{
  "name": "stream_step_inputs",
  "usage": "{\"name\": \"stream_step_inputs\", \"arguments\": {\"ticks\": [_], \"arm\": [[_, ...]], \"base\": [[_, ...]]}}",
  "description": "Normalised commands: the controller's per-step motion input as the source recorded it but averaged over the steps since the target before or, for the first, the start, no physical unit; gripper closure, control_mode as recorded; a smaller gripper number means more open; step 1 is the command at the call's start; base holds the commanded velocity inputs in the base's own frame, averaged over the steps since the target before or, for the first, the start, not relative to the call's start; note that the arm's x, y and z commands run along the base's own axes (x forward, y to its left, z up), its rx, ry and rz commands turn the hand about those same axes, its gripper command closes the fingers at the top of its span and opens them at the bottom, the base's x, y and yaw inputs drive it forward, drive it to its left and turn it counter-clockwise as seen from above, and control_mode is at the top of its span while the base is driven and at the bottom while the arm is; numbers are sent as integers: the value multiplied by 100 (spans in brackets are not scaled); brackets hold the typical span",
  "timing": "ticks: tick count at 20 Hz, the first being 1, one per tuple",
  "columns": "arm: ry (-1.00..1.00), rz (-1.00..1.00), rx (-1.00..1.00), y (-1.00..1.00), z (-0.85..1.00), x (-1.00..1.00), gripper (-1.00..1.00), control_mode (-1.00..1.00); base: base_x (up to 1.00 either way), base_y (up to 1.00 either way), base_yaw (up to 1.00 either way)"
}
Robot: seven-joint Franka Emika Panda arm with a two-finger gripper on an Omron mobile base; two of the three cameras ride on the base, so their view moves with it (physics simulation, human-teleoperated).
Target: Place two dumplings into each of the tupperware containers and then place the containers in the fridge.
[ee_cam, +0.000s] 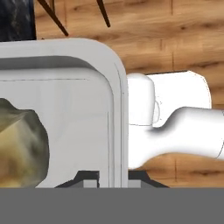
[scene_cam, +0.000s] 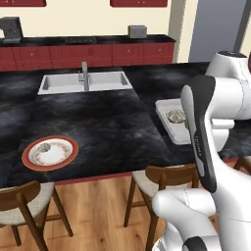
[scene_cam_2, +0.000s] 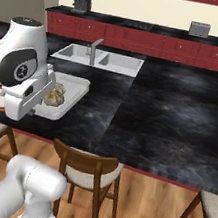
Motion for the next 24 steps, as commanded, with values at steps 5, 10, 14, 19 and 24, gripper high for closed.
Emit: {"name": "stream_step_inputs", "arguments": {"ticks": [5, 10, 14, 19, 24], "arm": [[0, 0, 0, 0, 0, 0, 100, 100], [0, 0, 0, 0, 0, 0, 100, 100], [0, 0, 0, 0, 0, 0, 100, 100], [0, 0, 0, 0, 0, 0, 100, 100], [0, 0, 0, 0, 0, 0, 100, 100]], "base": [[-99, -94, -11], [-53, -100, -10], [-22, -100, -12], [5, -100, -11], [28, -100, -17]]}}
